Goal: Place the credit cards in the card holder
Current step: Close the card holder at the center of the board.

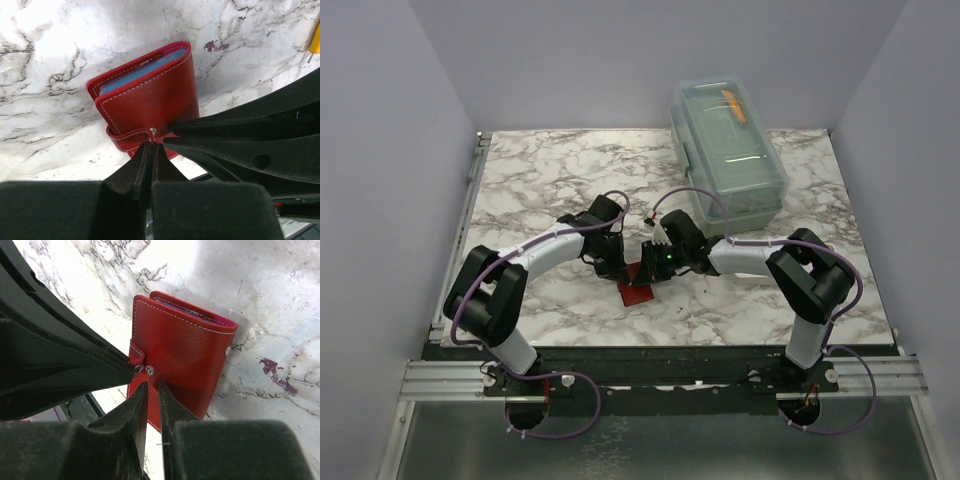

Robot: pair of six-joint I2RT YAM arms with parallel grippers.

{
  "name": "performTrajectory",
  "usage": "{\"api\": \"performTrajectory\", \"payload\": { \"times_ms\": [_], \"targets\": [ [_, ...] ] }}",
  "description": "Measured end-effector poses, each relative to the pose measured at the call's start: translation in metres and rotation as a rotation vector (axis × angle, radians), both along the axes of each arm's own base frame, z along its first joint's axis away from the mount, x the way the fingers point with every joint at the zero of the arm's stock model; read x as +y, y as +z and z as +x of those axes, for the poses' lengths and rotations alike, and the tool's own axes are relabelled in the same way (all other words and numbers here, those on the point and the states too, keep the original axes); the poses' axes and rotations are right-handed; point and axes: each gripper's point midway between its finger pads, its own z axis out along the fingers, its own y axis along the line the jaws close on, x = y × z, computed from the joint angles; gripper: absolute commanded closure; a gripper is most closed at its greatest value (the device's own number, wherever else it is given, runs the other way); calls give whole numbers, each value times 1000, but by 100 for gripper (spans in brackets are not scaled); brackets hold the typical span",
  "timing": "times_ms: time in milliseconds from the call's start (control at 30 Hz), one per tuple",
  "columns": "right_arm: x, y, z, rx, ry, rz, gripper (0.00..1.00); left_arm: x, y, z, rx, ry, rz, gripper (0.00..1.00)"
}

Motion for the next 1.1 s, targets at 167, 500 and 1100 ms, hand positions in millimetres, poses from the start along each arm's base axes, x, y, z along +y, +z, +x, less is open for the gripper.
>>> {"api": "performTrajectory", "payload": {
  "times_ms": [167,500,1100],
  "targets": [
    [0,0,0,0,0,0,82,3,1,-1,4,-30,47,100],
    [0,-1,0,0,1,0,82,4,-4,-3,29,-68,102,100],
    [0,-1,0,2,3,1,82,-4,-7,-2,41,-94,115,100]
  ]
}}
